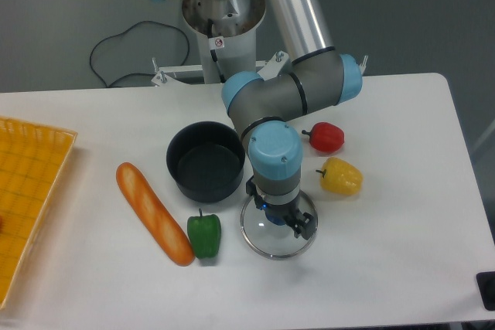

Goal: Pick up the long bread

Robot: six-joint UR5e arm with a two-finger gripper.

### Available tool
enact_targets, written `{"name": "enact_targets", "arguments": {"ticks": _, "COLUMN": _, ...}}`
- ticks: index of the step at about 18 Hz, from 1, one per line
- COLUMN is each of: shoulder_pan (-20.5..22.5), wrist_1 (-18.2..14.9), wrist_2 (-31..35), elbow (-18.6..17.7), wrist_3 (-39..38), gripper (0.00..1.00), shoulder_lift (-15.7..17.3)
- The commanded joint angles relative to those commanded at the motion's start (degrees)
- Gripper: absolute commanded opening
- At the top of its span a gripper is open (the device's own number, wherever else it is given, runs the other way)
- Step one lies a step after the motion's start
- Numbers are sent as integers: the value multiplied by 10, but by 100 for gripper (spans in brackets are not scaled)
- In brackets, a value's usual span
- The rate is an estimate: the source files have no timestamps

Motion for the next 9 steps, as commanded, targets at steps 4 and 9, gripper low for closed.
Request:
{"name": "enact_targets", "arguments": {"ticks": 4, "shoulder_pan": -1, "wrist_1": -2, "wrist_2": -1, "elbow": 0, "wrist_3": -60, "gripper": 100, "shoulder_lift": 4}}
{"name": "enact_targets", "arguments": {"ticks": 9, "shoulder_pan": -16, "wrist_1": 27, "wrist_2": -40, "elbow": 4, "wrist_3": -186, "gripper": 100, "shoulder_lift": -2}}
